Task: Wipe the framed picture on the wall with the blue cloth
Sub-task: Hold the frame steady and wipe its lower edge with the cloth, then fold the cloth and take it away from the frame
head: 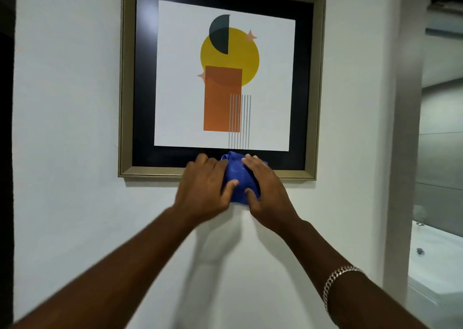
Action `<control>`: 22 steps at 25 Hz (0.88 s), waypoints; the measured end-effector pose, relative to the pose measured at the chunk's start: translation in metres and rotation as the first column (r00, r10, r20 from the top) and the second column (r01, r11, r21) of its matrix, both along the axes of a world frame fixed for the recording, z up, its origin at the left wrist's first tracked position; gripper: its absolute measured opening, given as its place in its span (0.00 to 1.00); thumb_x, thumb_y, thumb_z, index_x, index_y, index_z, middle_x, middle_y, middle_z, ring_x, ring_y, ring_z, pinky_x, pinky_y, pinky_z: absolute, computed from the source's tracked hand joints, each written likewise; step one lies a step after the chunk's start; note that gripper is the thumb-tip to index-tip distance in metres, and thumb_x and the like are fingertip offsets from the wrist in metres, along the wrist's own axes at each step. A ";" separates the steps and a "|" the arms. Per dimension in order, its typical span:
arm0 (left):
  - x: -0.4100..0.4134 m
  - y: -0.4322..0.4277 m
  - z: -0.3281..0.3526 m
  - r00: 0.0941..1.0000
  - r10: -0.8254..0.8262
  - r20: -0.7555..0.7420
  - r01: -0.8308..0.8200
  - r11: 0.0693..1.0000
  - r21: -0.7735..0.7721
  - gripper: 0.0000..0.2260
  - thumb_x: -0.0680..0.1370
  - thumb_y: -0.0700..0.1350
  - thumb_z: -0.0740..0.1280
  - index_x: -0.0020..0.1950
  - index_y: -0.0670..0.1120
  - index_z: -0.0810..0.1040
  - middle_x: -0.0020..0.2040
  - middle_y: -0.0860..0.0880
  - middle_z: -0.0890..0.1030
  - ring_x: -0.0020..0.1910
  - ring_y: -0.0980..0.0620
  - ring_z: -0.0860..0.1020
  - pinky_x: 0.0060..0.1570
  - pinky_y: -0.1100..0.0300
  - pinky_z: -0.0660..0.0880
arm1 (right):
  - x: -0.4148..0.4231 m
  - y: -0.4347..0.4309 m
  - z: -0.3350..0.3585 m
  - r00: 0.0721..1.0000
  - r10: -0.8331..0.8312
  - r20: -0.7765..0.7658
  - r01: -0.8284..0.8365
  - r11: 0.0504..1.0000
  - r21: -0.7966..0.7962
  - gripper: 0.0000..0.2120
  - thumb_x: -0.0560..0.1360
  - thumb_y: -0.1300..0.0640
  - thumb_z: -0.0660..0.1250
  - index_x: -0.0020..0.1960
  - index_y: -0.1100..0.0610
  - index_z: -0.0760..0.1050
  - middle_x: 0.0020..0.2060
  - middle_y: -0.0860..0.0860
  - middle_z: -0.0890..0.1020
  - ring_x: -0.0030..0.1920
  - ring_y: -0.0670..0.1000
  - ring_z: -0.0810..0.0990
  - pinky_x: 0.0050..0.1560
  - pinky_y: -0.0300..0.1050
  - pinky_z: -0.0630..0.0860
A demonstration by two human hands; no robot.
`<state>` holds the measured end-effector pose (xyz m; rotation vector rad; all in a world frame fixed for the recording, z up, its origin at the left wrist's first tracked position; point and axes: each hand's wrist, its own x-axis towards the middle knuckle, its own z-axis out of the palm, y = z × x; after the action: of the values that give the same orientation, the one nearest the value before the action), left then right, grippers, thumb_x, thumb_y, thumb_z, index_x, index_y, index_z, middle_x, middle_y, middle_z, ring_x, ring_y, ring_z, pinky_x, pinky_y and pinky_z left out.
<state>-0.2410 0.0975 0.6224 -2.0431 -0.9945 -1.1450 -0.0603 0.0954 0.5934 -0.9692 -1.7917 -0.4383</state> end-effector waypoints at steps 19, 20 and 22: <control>0.160 -0.066 -0.242 0.524 -0.157 0.837 0.755 0.541 -0.372 0.20 0.72 0.34 0.72 0.62 0.45 0.73 0.50 0.59 0.78 0.45 0.62 0.79 0.41 0.71 0.79 | 0.115 -0.099 -0.207 0.601 -0.149 -0.786 -0.293 0.873 -0.389 0.27 0.74 0.66 0.69 0.70 0.55 0.65 0.62 0.52 0.75 0.57 0.50 0.79 0.46 0.39 0.82; 0.171 -0.071 -0.276 0.548 -0.102 0.830 0.743 0.516 -0.427 0.20 0.72 0.35 0.72 0.62 0.45 0.73 0.50 0.58 0.78 0.45 0.62 0.79 0.40 0.72 0.78 | 0.126 -0.106 -0.240 0.616 -0.223 -0.755 -0.258 0.849 -0.462 0.27 0.74 0.66 0.69 0.70 0.56 0.65 0.62 0.52 0.74 0.58 0.50 0.78 0.49 0.40 0.81; 0.191 -0.080 -0.352 0.589 0.019 0.808 0.719 0.445 -0.534 0.20 0.72 0.34 0.71 0.62 0.45 0.74 0.49 0.57 0.78 0.43 0.65 0.79 0.36 0.75 0.76 | 0.146 -0.119 -0.313 0.628 -0.362 -0.689 -0.208 0.775 -0.597 0.28 0.73 0.65 0.69 0.70 0.55 0.64 0.63 0.51 0.73 0.60 0.52 0.76 0.55 0.43 0.80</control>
<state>-0.0497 0.0174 0.2700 -2.7205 -1.8029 -2.1980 0.0861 -0.0231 0.2799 -1.4290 -1.0395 0.5645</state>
